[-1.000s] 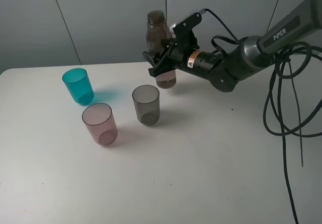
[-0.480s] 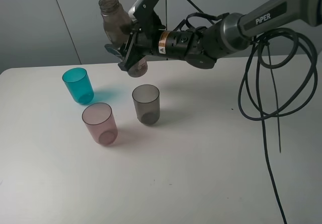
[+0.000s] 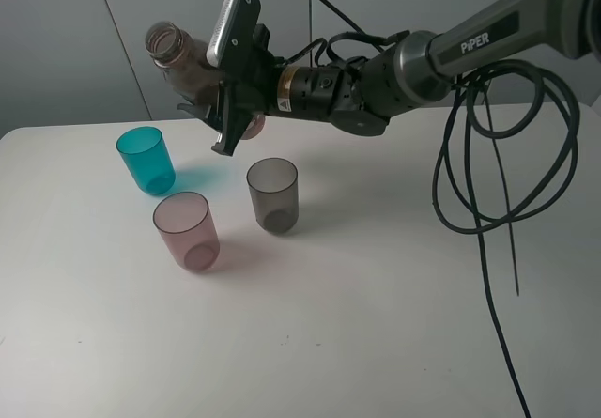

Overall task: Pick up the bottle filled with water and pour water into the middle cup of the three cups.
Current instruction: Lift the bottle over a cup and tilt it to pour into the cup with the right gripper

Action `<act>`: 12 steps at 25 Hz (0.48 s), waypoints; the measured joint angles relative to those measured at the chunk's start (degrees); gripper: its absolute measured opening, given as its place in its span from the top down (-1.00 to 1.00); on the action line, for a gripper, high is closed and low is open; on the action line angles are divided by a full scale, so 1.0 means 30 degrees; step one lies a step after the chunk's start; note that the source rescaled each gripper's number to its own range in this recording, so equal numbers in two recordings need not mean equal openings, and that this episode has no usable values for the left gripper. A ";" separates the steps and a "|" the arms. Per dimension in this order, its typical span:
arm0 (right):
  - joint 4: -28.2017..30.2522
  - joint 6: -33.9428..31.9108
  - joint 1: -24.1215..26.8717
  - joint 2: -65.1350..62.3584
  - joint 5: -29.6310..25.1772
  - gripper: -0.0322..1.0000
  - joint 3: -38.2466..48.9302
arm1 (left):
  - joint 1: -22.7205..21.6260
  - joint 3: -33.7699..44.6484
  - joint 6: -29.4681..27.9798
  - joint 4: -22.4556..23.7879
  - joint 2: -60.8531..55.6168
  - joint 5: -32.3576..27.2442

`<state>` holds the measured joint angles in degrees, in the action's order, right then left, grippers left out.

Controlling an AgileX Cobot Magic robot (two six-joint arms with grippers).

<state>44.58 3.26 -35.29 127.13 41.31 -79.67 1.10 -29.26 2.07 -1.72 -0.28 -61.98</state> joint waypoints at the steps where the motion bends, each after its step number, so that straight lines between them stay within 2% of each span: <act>1: -0.0002 0.0633 0.0000 0.0000 0.0000 0.94 0.0000 | 0.0000 0.0000 0.0000 0.0000 0.0000 0.0000; 7: -0.0035 0.4276 0.0000 0.0372 0.0043 0.94 -0.0122 | 0.0000 0.0000 0.0000 0.0000 0.0000 0.0000; 12: -0.0074 0.6210 -0.0029 0.0970 0.0120 0.94 -0.0153 | 0.0000 0.0000 0.0000 0.0000 0.0000 0.0000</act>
<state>44.36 21.89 -35.38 130.04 41.67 -80.13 1.10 -29.26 2.07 -1.72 -0.28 -61.98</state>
